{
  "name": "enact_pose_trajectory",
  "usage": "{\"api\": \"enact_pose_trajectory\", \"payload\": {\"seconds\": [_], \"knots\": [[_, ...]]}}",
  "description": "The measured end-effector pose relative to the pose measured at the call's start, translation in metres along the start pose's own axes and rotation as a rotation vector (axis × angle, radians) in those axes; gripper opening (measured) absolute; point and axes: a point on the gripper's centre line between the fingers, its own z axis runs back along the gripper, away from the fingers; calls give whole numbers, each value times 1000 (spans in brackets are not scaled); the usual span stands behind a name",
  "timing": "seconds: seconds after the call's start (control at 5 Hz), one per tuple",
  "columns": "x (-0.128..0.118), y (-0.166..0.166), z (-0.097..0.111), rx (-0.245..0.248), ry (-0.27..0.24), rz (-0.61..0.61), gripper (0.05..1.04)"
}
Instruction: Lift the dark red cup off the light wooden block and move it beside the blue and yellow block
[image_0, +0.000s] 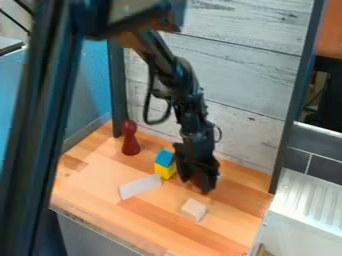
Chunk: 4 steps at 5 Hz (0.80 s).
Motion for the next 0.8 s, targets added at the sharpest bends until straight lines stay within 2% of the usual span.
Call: {"api": "enact_pose_trajectory", "payload": {"seconds": [0.2,0.4,0.6,0.8], "knots": [[4,-7,-8,12,3,-24,867],[3,-9,-10,0,-3,-30,1011],[-7,-15,-2,-17,9,-43,1005],[-12,-14,44,48,-62,-93,1001]]}}
